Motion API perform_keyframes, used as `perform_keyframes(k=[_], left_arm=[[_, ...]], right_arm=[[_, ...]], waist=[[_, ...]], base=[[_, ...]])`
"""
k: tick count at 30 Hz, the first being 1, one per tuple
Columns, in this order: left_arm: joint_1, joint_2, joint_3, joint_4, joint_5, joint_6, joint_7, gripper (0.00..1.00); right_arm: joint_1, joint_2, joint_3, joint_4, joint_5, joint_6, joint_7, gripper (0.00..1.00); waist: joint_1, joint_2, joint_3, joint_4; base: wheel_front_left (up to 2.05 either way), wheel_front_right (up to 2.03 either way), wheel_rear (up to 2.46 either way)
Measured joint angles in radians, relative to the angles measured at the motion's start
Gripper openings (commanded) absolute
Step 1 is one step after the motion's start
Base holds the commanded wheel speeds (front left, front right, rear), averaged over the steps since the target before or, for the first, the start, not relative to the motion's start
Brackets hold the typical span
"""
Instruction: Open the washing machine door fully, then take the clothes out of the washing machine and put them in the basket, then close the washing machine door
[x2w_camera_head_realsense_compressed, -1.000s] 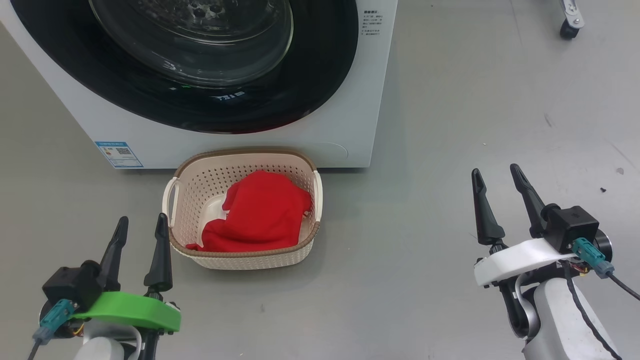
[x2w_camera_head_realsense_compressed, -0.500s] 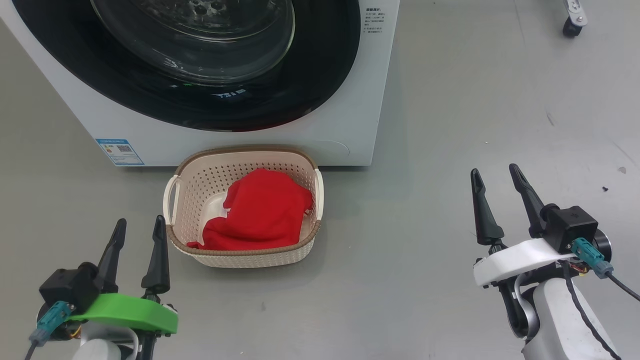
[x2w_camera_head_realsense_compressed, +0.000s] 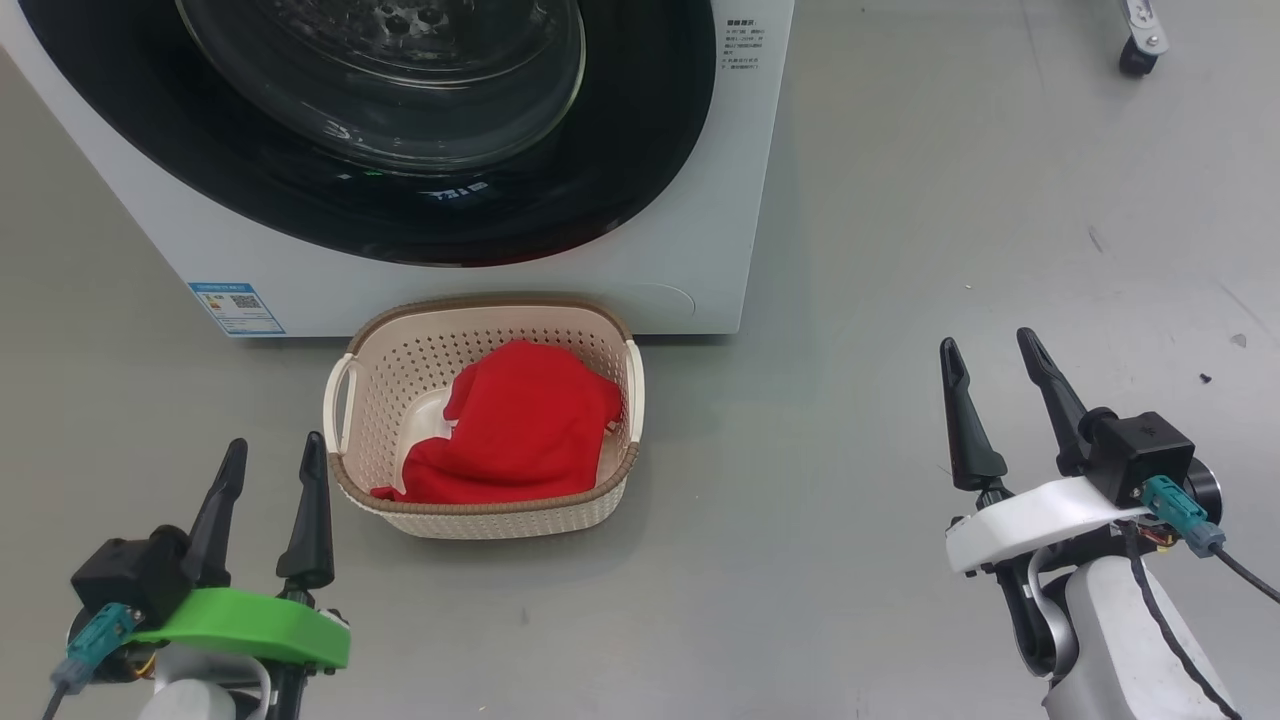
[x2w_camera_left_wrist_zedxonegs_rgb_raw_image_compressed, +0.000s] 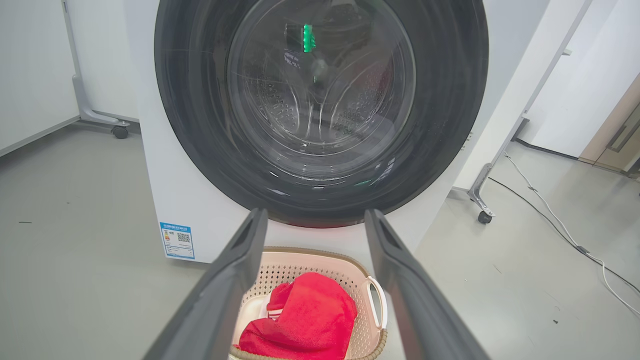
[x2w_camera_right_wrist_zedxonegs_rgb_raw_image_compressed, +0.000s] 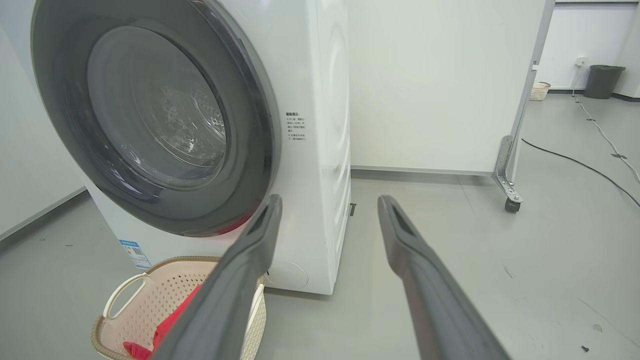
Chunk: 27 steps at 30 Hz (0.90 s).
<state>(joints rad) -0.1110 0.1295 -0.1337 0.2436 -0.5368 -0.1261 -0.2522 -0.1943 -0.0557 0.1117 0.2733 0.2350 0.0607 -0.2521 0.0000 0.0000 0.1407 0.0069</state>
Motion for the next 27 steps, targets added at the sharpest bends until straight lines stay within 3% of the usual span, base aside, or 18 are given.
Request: perform_keyframes(k=[2, 3, 16, 27], left_arm=[[0.001, 0.001, -0.001, 0.000, 0.000, 0.000, 0.000, 1.00], [0.001, 0.002, -0.003, 0.002, -0.002, 0.000, 0.000, 0.00], [0.035, -0.042, -0.012, 0.066, -0.036, 0.000, 0.011, 0.00], [0.035, -0.044, 0.001, 0.063, -0.138, 0.000, 0.035, 0.00]], right_arm=[[0.000, 0.000, 0.000, 0.000, 0.000, 0.000, 0.000, 1.00], [0.000, 0.000, 0.000, 0.002, 0.000, 0.000, 0.000, 0.00], [0.062, 0.017, -0.003, 0.073, 0.031, -0.001, 0.006, 0.00], [0.062, 0.017, -0.027, 0.073, 0.161, 0.000, 0.037, 0.00]], waist=[[0.0000, 0.0000, 0.000, -0.001], [0.0000, 0.0000, 0.001, -0.001], [0.0000, 0.0000, -0.002, -0.001], [0.0000, 0.0000, -0.018, -0.001]], base=[[0.00, 0.00, 0.00], [0.00, 0.00, 0.00], [0.00, 0.00, 0.00], [0.00, 0.00, 0.00]])
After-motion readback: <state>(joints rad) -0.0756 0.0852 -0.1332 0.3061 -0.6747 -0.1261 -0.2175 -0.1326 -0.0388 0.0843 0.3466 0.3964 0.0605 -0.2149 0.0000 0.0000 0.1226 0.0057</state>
